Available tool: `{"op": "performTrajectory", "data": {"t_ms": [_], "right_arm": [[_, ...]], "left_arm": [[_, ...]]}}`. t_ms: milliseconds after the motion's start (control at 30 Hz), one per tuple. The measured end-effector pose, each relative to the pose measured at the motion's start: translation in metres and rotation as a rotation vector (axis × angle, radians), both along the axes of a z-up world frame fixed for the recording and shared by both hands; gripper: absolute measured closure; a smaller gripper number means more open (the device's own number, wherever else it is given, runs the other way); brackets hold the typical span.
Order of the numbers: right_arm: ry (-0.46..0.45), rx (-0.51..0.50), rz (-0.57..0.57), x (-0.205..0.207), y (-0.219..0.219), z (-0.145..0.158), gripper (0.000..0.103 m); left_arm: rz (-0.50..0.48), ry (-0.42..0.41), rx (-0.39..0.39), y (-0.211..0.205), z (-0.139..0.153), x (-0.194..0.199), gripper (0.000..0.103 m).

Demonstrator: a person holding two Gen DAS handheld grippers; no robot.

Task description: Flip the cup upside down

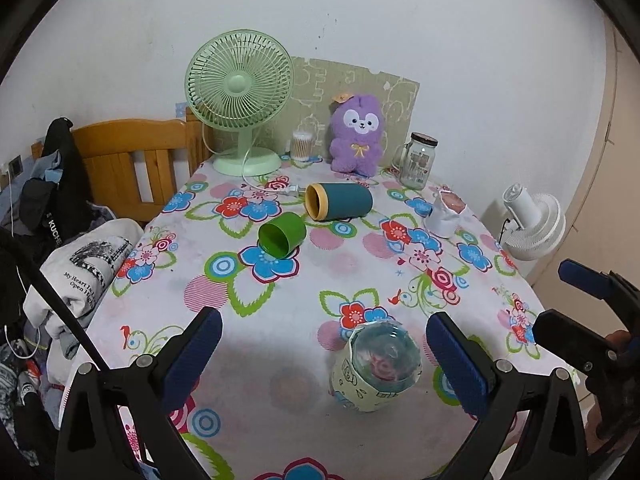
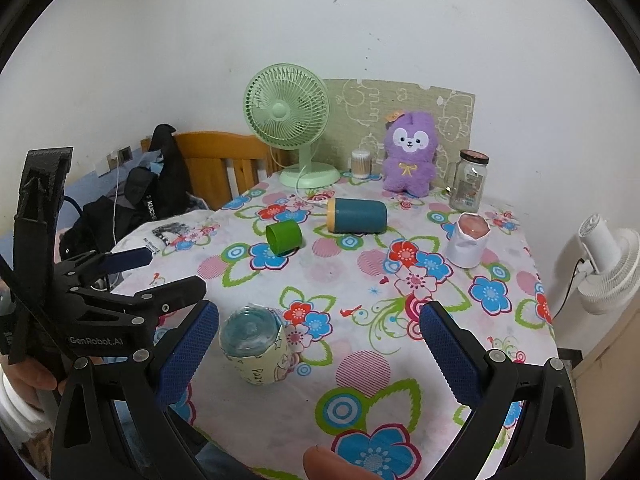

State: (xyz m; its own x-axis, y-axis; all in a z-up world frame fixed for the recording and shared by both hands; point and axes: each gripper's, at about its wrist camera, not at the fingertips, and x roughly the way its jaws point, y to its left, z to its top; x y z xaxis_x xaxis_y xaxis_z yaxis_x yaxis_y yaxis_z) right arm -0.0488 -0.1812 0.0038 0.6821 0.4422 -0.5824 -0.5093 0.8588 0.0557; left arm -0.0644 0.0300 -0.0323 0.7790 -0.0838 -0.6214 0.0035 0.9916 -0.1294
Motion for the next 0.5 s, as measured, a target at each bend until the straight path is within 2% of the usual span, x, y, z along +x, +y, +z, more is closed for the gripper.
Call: {"op": "performTrajectory", "data": {"t_ms": [300,500], "right_arm": [[0.015,-0.003,-0.001,0.0049,0.0003,-0.0044,0.002],[0.016,-0.003,0.001,0.0052,0.0003,-0.0052,0.002]], "left_arm": [[-0.003,0.006,0.018,-0.0019,-0.0034,0.0015,0.0],[-0.003,0.016,0.002,-0.0003,-0.0049,0.004,0.0]]}}
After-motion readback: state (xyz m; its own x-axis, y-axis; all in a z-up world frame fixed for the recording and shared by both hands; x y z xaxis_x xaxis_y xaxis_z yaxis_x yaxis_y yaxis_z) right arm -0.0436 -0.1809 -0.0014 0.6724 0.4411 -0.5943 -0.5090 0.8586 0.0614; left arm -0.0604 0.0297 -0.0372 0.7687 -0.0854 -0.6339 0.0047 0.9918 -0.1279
